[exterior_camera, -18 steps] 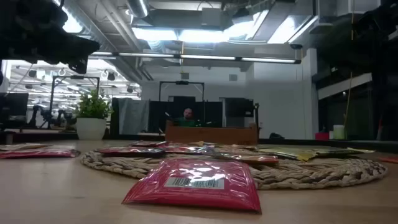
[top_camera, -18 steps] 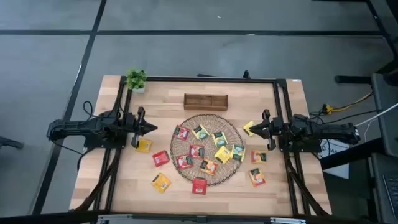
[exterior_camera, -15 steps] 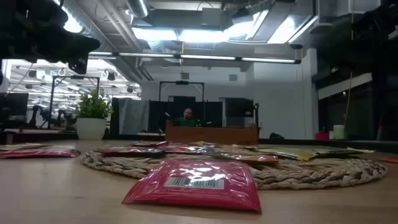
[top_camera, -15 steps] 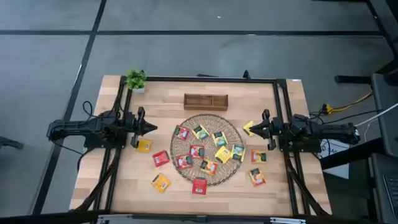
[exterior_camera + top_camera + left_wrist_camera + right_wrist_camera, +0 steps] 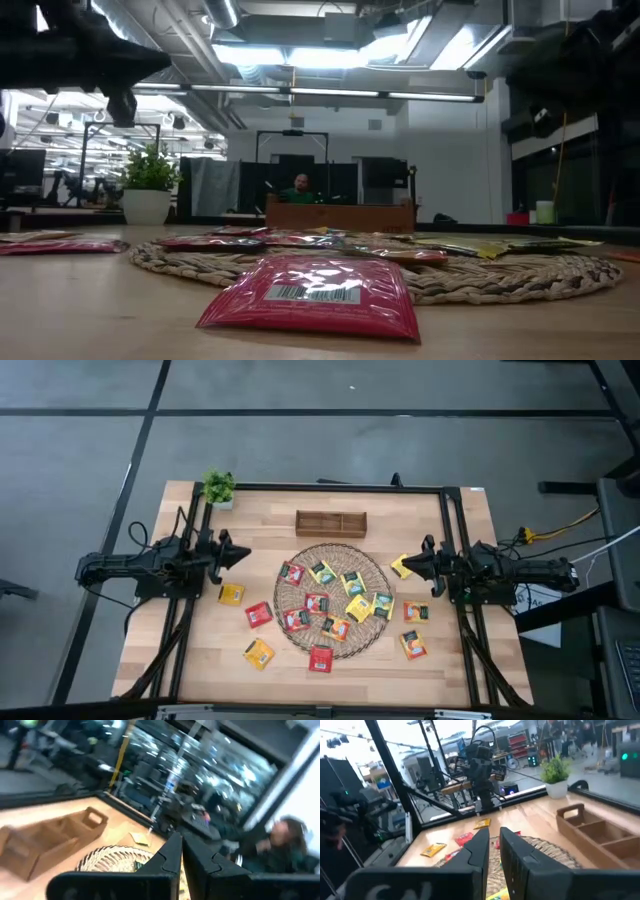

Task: Pick & Place Tea
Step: Put the yellow tea bag into the left of the wooden organizer

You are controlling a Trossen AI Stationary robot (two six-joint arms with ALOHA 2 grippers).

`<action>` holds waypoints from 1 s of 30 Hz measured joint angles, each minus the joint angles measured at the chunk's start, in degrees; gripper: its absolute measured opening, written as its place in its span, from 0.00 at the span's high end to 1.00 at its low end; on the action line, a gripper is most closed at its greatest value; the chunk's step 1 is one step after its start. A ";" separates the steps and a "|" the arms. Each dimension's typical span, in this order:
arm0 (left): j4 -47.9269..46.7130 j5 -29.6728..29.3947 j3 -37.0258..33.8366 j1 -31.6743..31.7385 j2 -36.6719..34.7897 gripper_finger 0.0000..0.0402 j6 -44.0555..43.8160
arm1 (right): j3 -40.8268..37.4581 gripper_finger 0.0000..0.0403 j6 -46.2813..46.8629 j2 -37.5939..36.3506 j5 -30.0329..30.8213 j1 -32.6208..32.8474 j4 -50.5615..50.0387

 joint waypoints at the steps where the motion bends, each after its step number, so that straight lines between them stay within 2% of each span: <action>1: 0.00 -1.25 0.00 -0.02 0.00 0.98 -1.55 | -0.01 0.88 1.18 0.00 0.00 0.00 0.46; 5: 0.18 -4.20 0.00 0.00 0.00 0.98 -3.31 | 0.00 0.88 4.25 0.00 0.00 0.00 3.53; 13: 0.17 -4.90 0.00 0.00 0.00 0.97 -1.96 | 0.00 0.88 4.79 -0.02 0.07 0.00 9.89; 17: 0.32 -4.87 0.00 -0.02 0.00 0.98 -2.21 | 0.00 0.88 10.46 0.00 2.10 0.00 12.94; 22: 0.52 -4.83 0.00 0.00 0.00 0.99 -2.83 | 0.00 0.88 14.61 0.00 5.46 -0.02 20.65; 30: 0.50 -4.90 0.00 0.00 0.00 0.98 -2.83 | 0.31 0.88 14.42 -0.02 5.72 0.00 33.83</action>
